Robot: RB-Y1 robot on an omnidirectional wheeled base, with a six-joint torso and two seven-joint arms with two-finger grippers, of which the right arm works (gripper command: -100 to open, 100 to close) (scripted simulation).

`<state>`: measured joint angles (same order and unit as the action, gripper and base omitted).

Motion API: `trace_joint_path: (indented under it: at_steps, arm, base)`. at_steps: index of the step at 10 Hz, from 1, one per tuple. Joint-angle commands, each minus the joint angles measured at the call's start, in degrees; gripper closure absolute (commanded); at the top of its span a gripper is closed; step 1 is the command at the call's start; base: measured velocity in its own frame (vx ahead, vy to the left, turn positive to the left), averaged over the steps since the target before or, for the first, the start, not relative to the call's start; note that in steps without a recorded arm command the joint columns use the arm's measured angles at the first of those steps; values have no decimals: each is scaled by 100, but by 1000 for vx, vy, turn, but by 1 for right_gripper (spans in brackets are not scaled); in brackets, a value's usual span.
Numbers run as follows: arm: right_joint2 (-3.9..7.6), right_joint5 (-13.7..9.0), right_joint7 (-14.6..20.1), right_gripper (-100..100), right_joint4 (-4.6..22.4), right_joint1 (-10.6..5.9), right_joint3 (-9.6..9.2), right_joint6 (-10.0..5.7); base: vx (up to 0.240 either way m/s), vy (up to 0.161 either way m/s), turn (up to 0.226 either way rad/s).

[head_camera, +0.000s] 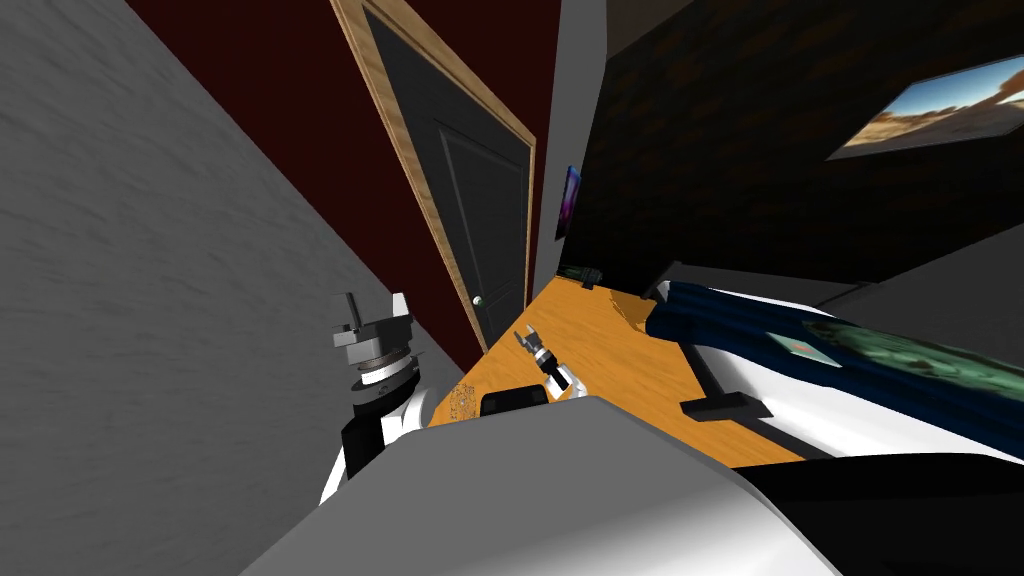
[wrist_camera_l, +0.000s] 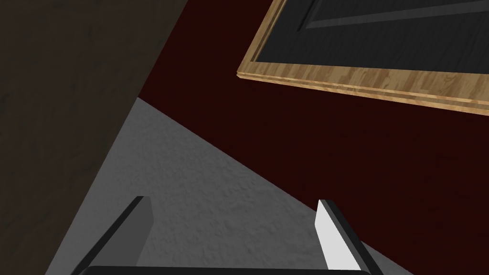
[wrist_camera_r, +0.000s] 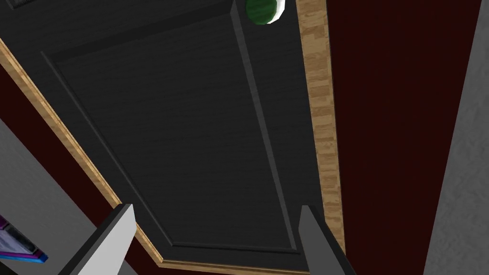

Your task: Pull the door open

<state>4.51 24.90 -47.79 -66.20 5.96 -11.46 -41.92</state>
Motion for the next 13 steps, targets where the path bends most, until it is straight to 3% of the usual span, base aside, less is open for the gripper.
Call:
trace_joint_path:
  at_steps: [1, 7, 10, 13]
  arm:
    - [-34, 75, -160, -100, 155, -40, -35, -51]
    - [-235, 460, -920, -100, 1019, -362, -195, -273]
    - [-303, 565, -1125, -100, 1253, -449, -238, -334]
    - [-444, 736, -1464, -100, 1635, -590, -309, -435]
  base:
    - [80, -34, 19]
    - [145, -24, 33]
    - [116, 23, 16]
    - [160, 24, 35]
